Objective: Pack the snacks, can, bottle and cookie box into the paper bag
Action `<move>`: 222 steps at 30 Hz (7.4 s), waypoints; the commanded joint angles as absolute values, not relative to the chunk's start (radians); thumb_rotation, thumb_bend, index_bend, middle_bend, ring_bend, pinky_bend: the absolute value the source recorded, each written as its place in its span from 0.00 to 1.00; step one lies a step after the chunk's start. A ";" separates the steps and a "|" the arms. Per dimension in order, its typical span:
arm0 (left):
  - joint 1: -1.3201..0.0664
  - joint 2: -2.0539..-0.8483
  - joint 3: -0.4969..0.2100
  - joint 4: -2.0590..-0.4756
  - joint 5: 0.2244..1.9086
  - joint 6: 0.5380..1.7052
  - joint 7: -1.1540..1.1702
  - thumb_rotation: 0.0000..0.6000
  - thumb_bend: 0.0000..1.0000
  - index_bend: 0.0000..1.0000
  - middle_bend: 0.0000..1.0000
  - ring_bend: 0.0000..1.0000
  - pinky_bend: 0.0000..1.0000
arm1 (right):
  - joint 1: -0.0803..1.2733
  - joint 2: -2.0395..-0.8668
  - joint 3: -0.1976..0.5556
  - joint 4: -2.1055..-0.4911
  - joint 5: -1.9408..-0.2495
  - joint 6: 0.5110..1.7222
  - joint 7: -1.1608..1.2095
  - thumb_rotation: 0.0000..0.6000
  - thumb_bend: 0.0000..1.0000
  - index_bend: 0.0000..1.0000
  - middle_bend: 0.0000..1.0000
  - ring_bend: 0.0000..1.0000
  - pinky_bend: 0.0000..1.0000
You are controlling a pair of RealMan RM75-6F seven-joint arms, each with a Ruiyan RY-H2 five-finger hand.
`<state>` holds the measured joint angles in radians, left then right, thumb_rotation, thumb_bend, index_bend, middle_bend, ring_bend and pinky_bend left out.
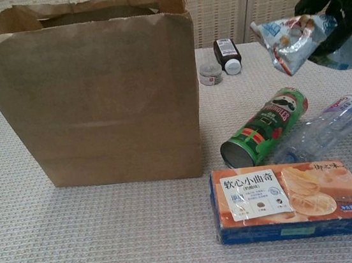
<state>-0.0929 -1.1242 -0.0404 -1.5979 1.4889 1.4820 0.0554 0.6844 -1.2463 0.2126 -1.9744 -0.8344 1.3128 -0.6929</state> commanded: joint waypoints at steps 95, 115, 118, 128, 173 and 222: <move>-0.089 -1.121 -0.037 -1.591 1.493 1.484 0.038 1.00 0.36 0.04 0.00 0.00 0.00 | 1.158 -1.646 0.593 -2.015 -0.677 1.666 -1.130 1.00 0.33 0.08 0.26 0.17 0.37; -0.097 -1.126 -0.043 -1.601 1.487 1.477 0.073 1.00 0.36 0.04 0.00 0.00 0.00 | 0.719 -1.068 0.226 -2.175 -0.680 1.337 -0.878 1.00 0.12 0.00 0.10 0.04 0.20; -0.099 -1.126 -0.044 -1.602 1.486 1.475 0.075 1.00 0.36 0.04 0.00 0.00 0.00 | 0.703 -1.064 0.162 -2.128 -0.723 1.266 -0.852 1.00 0.09 0.00 0.10 0.04 0.18; -0.099 -1.124 -0.043 -1.599 1.489 1.475 0.063 1.00 0.36 0.04 0.00 0.00 0.00 | 0.710 -1.162 0.048 -1.974 -0.830 1.189 -0.894 1.00 0.06 0.00 0.08 0.02 0.15; -0.093 -1.115 -0.034 -1.583 1.501 1.478 0.001 1.00 0.36 0.04 0.00 0.00 0.00 | 0.931 -1.646 0.104 -1.532 -0.579 1.102 -1.057 1.00 0.29 0.66 0.58 0.62 0.73; -0.091 -1.121 -0.036 -1.576 1.505 1.486 -0.011 1.00 0.36 0.04 0.00 0.00 0.00 | 1.237 -1.937 0.753 -1.639 -0.993 1.684 -0.412 1.00 0.35 0.73 0.68 0.65 0.81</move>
